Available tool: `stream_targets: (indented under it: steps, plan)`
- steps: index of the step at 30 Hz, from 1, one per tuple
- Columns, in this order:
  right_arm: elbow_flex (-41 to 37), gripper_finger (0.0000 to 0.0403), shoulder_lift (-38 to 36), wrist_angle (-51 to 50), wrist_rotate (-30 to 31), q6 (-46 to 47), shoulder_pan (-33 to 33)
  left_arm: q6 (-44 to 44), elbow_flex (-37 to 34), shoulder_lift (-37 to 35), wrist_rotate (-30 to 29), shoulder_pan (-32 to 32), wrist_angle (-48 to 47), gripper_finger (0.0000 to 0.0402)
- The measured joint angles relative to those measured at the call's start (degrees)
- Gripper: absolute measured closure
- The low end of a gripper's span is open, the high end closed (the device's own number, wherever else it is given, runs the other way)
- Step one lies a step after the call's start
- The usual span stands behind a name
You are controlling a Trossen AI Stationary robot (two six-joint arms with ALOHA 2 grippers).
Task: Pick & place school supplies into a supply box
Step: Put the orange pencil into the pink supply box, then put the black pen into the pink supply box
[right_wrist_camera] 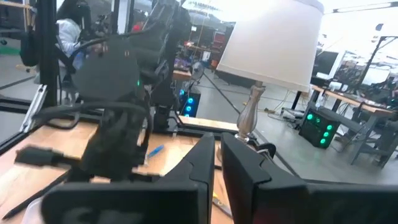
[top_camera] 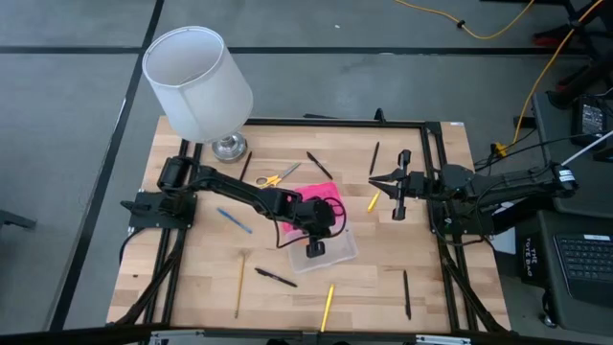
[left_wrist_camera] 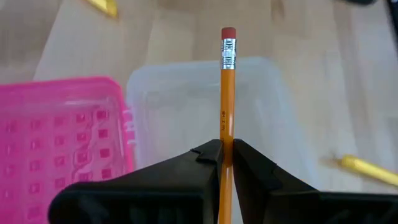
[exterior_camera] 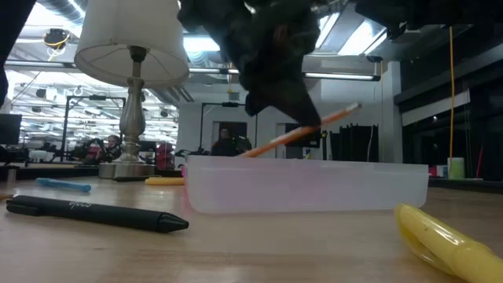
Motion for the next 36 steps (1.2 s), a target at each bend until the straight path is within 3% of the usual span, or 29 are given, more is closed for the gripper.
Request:
stream_targets:
  steps: [12,27,36]
  plan:
    - [0.0,0.0368,0.0,-0.2,0.0,0.0,0.0,4.5,0.0,1.5,0.5,0.7,-1.3,0.0375]
    - [0.0,0.0368,0.0,-0.5,0.0,0.2,0.0,5.8,0.0,1.7,0.5,0.5,-1.5,0.0328]
    - [0.0,0.0368,0.0,-0.6,0.0,0.2,0.0,10.6,0.0,-4.8,0.4,-0.6,-6.3,0.033]
